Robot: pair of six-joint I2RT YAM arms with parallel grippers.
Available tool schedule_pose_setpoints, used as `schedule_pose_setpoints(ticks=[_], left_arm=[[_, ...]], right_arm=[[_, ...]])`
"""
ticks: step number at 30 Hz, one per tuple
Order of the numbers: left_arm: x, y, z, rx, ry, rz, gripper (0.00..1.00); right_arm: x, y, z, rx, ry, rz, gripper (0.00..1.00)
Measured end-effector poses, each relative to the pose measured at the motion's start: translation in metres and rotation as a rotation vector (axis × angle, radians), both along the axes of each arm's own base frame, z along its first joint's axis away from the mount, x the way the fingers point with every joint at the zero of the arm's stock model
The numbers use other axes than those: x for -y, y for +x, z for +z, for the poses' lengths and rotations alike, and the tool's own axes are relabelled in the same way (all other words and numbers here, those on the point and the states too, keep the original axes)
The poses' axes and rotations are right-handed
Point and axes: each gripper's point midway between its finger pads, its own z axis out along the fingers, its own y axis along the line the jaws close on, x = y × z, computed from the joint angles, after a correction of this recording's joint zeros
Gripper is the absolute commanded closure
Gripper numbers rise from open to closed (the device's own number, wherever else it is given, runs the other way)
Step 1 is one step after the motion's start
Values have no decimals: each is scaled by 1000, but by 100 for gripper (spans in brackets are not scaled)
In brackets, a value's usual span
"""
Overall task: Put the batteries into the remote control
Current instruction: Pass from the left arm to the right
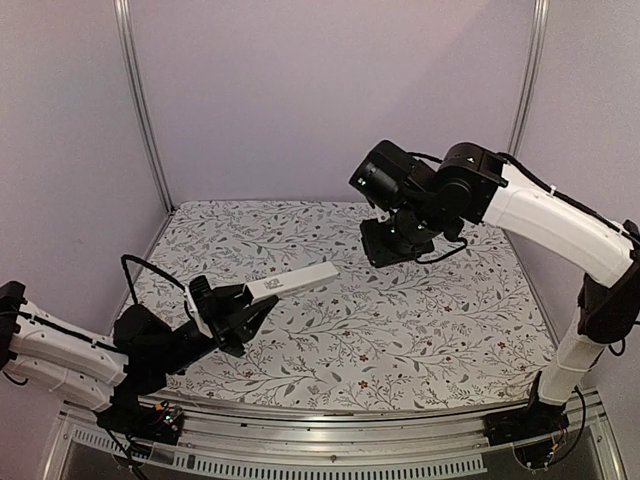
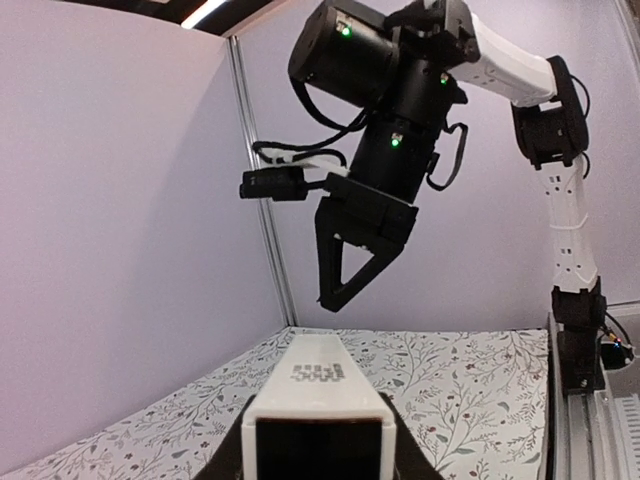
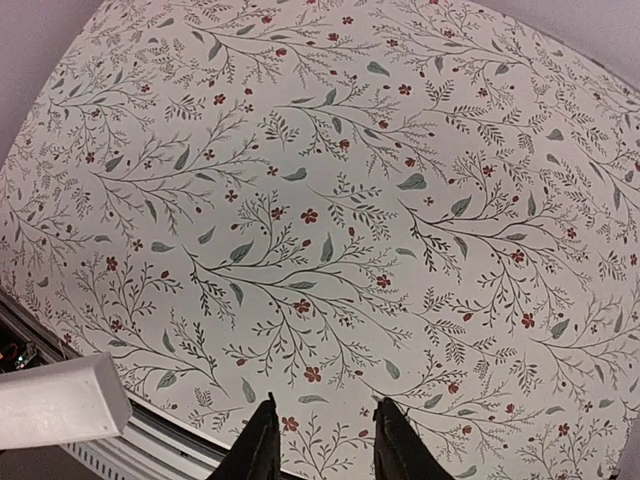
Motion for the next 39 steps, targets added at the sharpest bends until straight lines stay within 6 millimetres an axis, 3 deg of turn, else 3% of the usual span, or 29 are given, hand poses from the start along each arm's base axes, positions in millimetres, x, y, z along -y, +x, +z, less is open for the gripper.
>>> schedule_pose_setpoints(ticks=[4,8,12,17,22,27,32,34,37,39], left_arm=[[2,7,5,-89,-21,6,100],[8,13,24,-190,-66,-10,100],[3,14,35,-257,-123,-23,100],[5,20,28,-323,-116,-10,100],[9,25,26,-360,-107,10,100],[8,28,26,-374,-109,22,100],[9,28,24,-382,-106,23,100],[9,28,24,-384,-106,23,100],[9,28,23,-385,-106,23,100],[9,28,23,-386,-107,23,100]], right_arm=[[0,-10,15,97,1,180,49],[-23,-31,18,206,-20,472,44],[-44,-46,35,388,-20,750,35],[-41,-53,60,635,-35,911,24],[-43,-57,70,813,-58,993,14],[-69,-69,59,953,-125,1127,12],[-99,-63,42,1033,-207,1184,14],[-105,-59,34,1046,-241,1193,19],[-111,-54,26,1067,-282,1195,36],[-112,-50,21,1083,-310,1184,39]])
